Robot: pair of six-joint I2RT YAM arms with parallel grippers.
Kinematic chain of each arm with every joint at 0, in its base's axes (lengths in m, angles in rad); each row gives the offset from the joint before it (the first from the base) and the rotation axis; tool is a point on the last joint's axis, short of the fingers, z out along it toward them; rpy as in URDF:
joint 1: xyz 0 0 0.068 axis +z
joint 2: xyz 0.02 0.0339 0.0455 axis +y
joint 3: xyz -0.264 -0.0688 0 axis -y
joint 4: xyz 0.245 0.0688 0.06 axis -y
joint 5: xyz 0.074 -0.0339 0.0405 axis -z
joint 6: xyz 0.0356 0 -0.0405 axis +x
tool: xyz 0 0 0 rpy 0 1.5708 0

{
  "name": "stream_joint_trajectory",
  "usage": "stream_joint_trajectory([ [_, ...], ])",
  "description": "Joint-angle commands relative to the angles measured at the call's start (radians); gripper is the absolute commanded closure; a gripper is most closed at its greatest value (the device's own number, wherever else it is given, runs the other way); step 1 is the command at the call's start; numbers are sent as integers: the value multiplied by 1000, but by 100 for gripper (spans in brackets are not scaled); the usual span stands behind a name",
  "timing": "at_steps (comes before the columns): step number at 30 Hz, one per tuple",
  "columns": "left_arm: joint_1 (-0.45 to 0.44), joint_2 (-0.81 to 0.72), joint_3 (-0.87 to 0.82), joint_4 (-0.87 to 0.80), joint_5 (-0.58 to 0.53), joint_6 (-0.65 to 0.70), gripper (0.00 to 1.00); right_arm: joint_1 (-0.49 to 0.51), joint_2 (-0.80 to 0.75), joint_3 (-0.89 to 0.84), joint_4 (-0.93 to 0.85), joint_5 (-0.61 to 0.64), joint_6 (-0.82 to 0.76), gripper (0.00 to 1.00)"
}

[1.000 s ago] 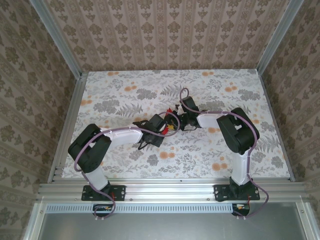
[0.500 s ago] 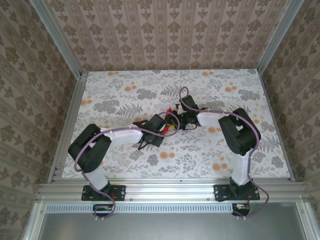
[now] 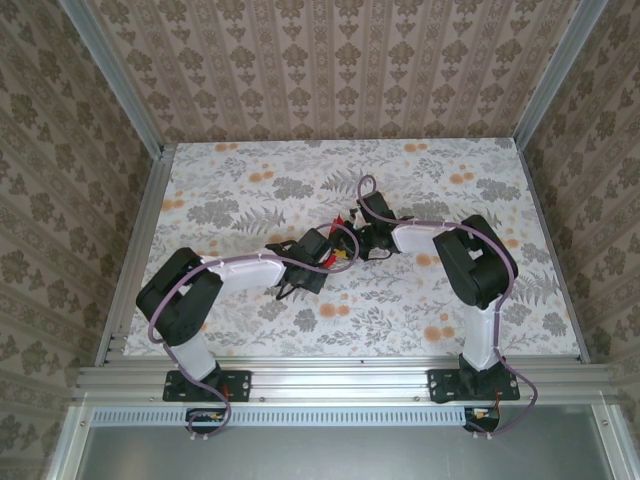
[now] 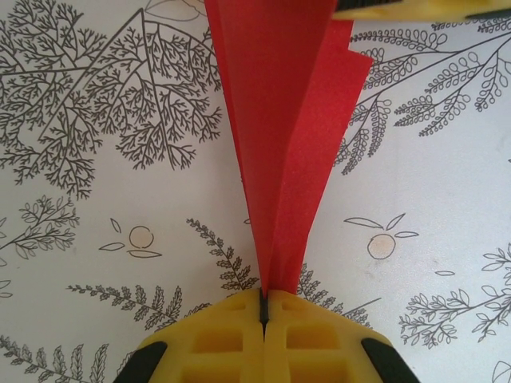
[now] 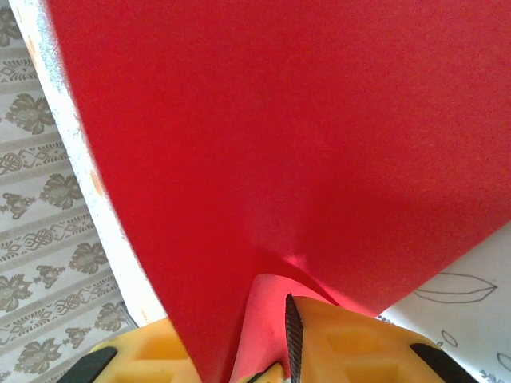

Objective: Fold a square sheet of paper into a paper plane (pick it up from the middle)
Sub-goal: Fold the wing for the fifth time at the center of the table.

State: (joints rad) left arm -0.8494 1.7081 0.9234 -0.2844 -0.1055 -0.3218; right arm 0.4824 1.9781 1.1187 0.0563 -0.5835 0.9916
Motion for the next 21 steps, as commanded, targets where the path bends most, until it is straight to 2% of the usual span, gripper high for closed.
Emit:
stream_joint_trajectory([
  [1, 7, 6, -15, 4, -19, -27, 100, 21, 37, 26, -2, -46, 13, 75],
  [13, 6, -9, -23, 4, -10, -33, 96, 17, 79, 44, 3, -35, -10, 84],
  [17, 16, -43, -34, 0, 38, -48, 84, 8, 97, 53, -5, -33, -49, 89],
  [21, 60, -114, -74, 44, 175, -78, 68, -3, 116, 54, -7, -50, -98, 92],
])
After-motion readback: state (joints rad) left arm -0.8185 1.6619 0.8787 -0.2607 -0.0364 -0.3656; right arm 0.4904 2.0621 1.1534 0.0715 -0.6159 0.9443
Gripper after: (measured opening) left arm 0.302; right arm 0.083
